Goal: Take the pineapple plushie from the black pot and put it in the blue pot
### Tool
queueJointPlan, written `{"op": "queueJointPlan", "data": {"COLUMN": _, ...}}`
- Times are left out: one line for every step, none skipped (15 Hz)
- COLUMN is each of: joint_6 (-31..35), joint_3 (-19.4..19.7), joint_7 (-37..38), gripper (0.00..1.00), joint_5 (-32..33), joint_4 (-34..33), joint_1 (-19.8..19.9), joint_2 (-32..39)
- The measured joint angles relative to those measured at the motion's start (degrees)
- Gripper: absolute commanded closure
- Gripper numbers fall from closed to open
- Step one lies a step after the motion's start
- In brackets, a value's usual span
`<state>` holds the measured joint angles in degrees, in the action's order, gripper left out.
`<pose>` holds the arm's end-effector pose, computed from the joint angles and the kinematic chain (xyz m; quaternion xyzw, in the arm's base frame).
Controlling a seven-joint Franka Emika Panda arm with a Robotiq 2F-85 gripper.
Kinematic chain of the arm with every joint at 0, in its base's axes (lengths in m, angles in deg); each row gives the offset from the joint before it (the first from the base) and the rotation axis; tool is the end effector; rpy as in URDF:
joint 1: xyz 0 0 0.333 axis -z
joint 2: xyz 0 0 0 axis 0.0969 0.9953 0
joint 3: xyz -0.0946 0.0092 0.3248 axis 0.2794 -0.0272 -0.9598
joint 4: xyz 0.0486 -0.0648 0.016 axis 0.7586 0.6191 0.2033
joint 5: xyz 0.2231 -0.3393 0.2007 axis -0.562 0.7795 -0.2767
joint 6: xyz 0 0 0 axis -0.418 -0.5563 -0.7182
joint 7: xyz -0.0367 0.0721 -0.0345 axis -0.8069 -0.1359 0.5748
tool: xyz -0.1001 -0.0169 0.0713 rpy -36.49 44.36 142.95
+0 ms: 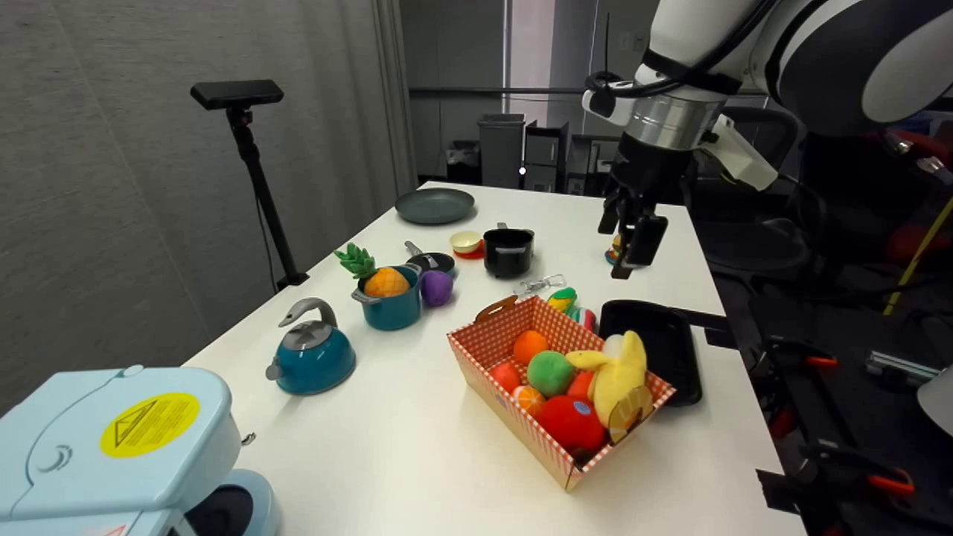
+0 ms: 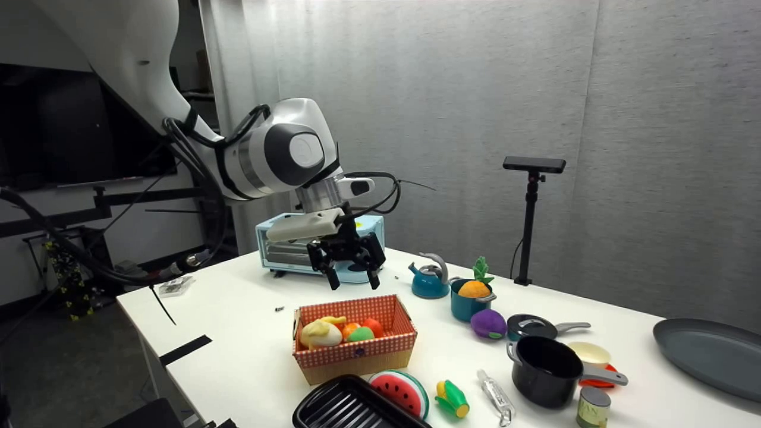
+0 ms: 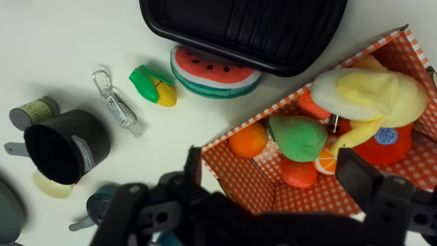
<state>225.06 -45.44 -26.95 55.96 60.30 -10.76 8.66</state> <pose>0.5011 0.0384 0.2956 0.9813 0.1448 0.0779 0.1006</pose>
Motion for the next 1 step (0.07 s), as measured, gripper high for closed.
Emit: {"op": "queueJointPlan", "data": {"joint_6": 0.0, "joint_3": 0.0, "joint_7": 0.0, "gripper": 0.0, "joint_5": 0.0, "joint_4": 0.0, "joint_1": 0.0, "joint_2": 0.0}}
